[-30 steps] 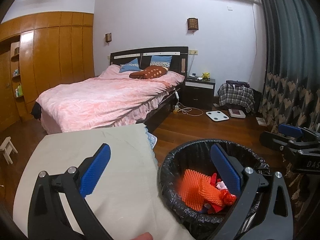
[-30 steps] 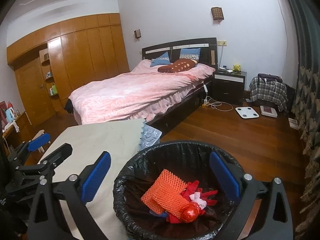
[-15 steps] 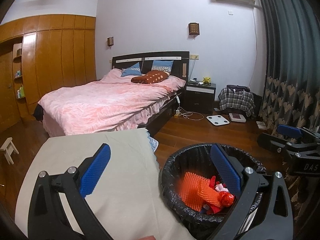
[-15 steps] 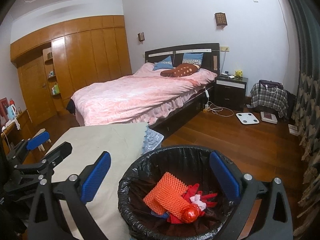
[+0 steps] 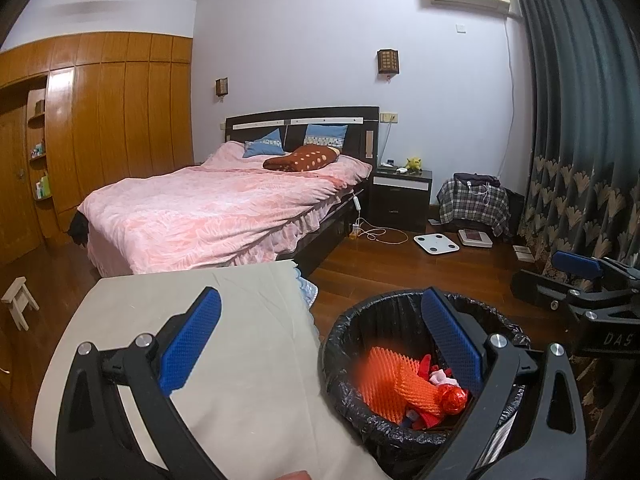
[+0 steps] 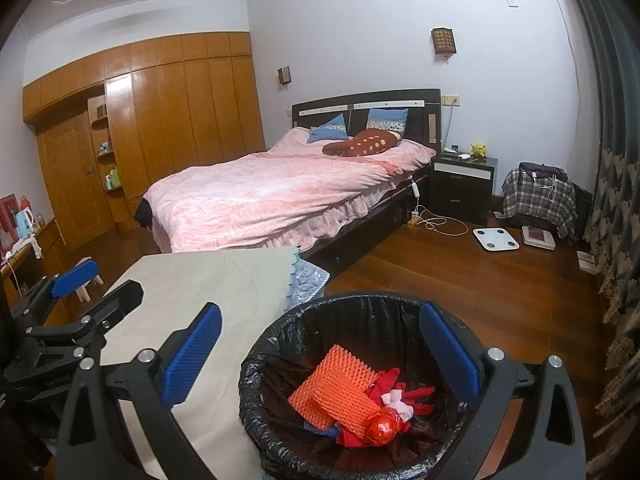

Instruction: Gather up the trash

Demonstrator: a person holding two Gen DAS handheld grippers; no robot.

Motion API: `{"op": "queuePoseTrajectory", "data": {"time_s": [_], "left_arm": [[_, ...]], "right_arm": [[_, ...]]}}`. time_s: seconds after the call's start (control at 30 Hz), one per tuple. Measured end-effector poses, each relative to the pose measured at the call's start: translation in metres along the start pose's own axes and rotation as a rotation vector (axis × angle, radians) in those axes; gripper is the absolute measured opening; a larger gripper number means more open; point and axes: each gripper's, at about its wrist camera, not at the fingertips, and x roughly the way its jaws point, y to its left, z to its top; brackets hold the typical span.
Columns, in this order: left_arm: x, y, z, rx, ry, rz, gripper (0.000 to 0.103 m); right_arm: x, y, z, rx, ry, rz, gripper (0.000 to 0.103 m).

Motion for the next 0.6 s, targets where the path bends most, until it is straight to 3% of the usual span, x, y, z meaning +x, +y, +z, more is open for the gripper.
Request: {"op": "queuePoseTrajectory", "data": {"time_s": [0.6], "left_arm": [[-0.0002, -0.0011, -0.0009, 0.000, 0.000, 0.000, 0.097]], "right_arm": [[0.0005, -0.0001, -0.0008, -0.001, 0.000, 0.000, 0.097]]}}
